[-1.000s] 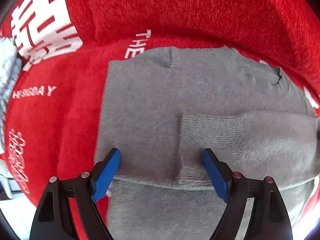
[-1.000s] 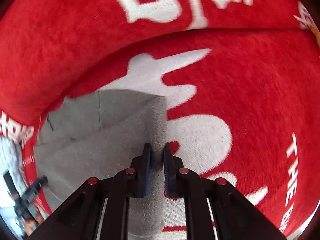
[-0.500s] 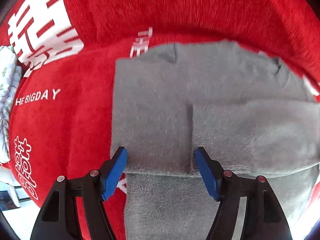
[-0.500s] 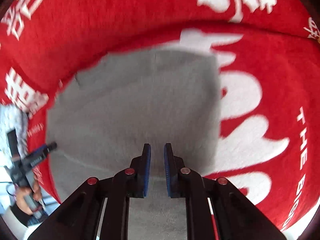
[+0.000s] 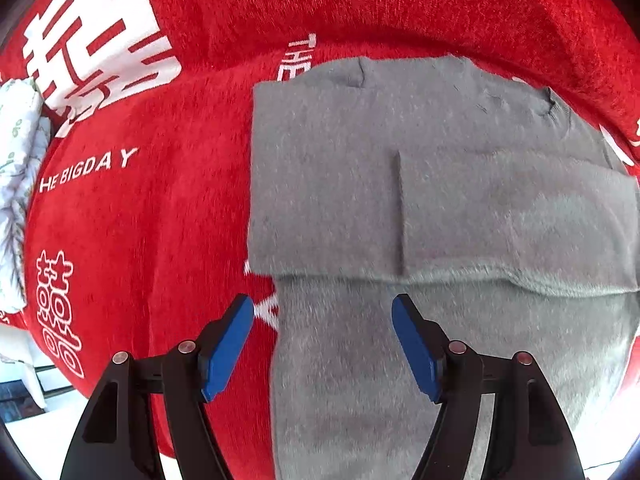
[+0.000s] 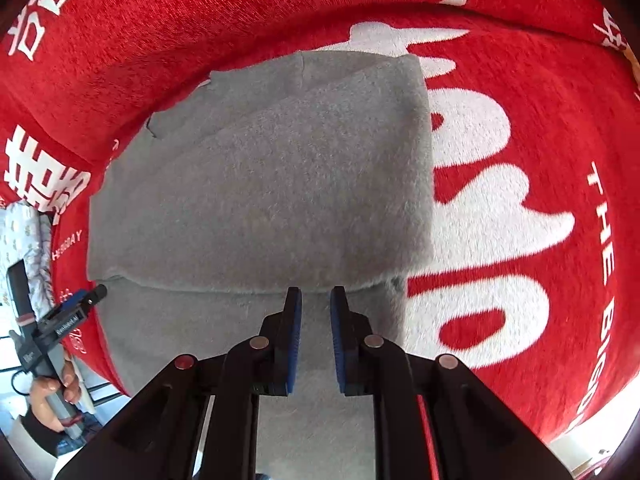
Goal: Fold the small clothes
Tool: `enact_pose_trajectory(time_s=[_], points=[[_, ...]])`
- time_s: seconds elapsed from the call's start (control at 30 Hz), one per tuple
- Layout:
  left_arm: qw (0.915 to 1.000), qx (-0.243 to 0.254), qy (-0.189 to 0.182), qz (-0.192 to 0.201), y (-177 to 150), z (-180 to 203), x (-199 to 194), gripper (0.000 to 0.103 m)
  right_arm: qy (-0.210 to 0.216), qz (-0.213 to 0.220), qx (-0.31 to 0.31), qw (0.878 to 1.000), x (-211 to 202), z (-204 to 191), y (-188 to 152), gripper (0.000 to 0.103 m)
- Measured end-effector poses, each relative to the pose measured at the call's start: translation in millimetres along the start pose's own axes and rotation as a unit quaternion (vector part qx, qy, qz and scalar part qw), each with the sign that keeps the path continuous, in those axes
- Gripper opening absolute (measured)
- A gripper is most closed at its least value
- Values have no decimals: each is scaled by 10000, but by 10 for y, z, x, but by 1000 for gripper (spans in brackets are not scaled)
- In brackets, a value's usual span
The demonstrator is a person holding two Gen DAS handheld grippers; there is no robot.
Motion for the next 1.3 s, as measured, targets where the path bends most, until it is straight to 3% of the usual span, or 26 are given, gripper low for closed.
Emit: enact_pose_trajectory(time_s=[0.07, 0.23, 0.43, 0.47, 0.5, 0.53, 0.6, 0.63, 0.67, 0.7, 0.73, 1.3], points=[[10000, -6, -30, -30, -25, 31, -36, 73, 20, -42, 18, 10000, 21, -64, -9, 19], [9998, -97, -125, -79, -67, 119, -131, 73, 22, -114, -64, 9999, -3, -134, -68, 40], [9997, -132, -185, -100, -91, 224, -226, 73, 86, -296, -81, 9995, -22, -112, -150, 43], [9996, -132, -213, -107, -97, 251, -245, 77, 99, -324, -79, 9994, -20, -109, -157, 45], [9995, -140, -245, -113, -104, 278, -262, 86, 106, -350, -81, 9993, -13, -109, -165, 53], [9995, -161, -260, -100, -111, 301, -285, 88, 119, -355, -86, 9993, -20, -104, -171, 59], [9993, -196, -296, -85, -123, 340, -316, 88, 147, -360, -111, 9992, -33, -101, -180, 60], [9993, -219, -308, -75, -132, 358, -335, 88, 168, -365, -131, 9991, -37, -102, -183, 65], [9992, -256, -290, -69, -142, 375, -355, 101, 209, -344, -150, 9991, -51, -105, -186, 70], [9992, -295, -262, -71, -153, 388, -376, 103, 252, -314, -174, 9990, -69, -110, -188, 84], [9990, -332, -296, -47, -164, 413, -405, 103, 300, -261, -208, 9990, -97, -118, -189, 88], [9976, -632, -110, -251, -407, 515, -477, 103, 523, -765, -284, 9953, -61, -5, -357, 89]])
Point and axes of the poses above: each gripper's, at about its wrist camera, not at the fingertips, and x roughly the way its jaws point, z to its right, y to its top, the point moved 5 cm from there along x, roughly the way its jaws point, and after that the axes turned 7 degrees about x, right-handed, at the moved point
